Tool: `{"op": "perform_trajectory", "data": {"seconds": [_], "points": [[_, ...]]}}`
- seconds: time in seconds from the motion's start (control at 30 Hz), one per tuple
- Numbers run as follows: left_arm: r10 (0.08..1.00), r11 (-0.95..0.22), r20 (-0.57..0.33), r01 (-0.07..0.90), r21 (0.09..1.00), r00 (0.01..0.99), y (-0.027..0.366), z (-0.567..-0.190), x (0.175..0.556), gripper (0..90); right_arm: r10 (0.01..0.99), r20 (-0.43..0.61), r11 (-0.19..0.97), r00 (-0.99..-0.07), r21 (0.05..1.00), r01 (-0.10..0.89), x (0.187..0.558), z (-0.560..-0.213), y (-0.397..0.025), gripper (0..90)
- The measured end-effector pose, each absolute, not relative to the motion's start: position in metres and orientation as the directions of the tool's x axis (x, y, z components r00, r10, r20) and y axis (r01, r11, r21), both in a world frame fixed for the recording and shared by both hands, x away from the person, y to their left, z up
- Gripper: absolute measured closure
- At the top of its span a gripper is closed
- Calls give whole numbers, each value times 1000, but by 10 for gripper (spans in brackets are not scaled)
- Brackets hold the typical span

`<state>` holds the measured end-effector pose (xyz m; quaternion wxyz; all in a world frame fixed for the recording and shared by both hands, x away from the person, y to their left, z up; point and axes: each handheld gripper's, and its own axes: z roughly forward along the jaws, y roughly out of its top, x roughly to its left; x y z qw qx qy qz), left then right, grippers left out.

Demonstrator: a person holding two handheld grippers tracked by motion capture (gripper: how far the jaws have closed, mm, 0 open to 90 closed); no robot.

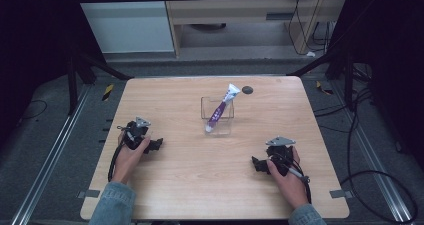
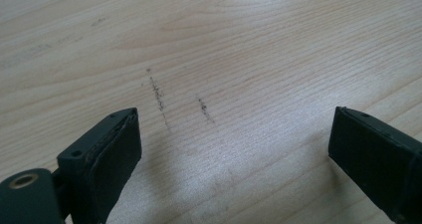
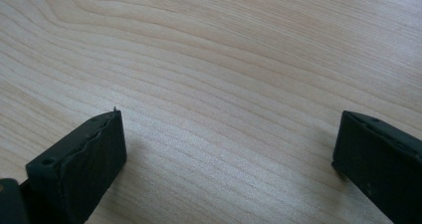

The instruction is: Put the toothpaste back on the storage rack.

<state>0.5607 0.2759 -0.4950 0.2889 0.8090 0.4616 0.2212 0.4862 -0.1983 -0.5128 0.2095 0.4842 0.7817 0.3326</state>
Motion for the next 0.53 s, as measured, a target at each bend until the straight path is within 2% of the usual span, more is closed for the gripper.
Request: {"op": "perform_trajectory", "data": {"seconds": [0.33,0.53], "points": [[891,-341,24,633,695,454,283,-504,560,34,896,-6,311,-444,723,617,486,-513,-198,5],[890,-334,23,616,714,455,285,-507,558,13,896,-6,310,-443,723,618,486,-513,-198,5]]}}
